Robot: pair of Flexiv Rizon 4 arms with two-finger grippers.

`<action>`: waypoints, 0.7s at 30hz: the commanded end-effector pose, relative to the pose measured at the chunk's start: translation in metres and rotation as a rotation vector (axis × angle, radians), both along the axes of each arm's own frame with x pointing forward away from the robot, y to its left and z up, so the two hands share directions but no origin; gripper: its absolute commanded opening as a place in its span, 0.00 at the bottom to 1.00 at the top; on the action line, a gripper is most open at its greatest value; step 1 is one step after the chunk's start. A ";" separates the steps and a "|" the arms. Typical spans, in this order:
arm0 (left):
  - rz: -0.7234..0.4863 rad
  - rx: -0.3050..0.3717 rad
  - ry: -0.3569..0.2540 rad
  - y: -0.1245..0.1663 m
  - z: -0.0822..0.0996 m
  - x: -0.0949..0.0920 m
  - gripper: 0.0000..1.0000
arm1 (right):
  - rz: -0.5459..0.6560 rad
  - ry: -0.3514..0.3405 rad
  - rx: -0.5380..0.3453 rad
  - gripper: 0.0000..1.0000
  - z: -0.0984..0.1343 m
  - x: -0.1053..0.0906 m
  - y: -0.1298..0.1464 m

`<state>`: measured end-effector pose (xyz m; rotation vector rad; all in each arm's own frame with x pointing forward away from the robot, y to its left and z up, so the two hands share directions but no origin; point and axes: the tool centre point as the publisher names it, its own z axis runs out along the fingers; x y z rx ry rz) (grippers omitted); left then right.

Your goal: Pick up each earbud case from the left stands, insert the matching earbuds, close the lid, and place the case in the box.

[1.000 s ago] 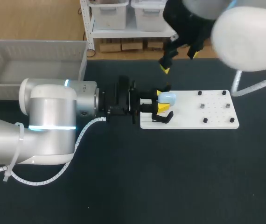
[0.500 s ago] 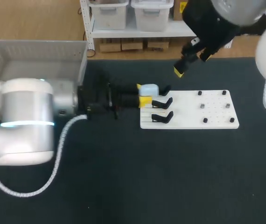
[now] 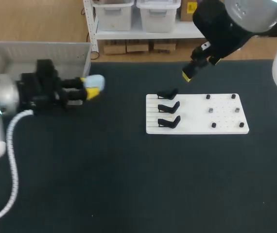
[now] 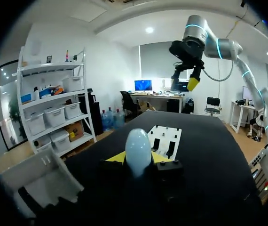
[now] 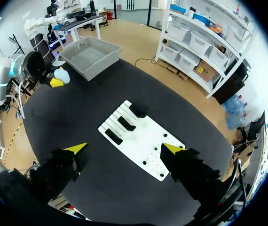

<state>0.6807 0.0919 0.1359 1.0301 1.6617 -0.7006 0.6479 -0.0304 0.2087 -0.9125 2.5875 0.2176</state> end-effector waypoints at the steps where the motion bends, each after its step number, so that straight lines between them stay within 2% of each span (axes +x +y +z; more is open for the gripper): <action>1: 0.243 0.047 -0.055 0.028 0.005 0.010 0.00 | -0.003 -0.005 0.001 1.00 0.000 -0.002 0.000; 13: 0.364 0.080 -0.043 0.101 -0.009 0.067 0.00 | -0.003 -0.005 0.001 1.00 0.000 -0.002 0.000; 21: 0.387 0.089 -0.041 0.150 -0.009 0.116 0.00 | -0.003 -0.005 0.001 1.00 0.000 -0.002 0.000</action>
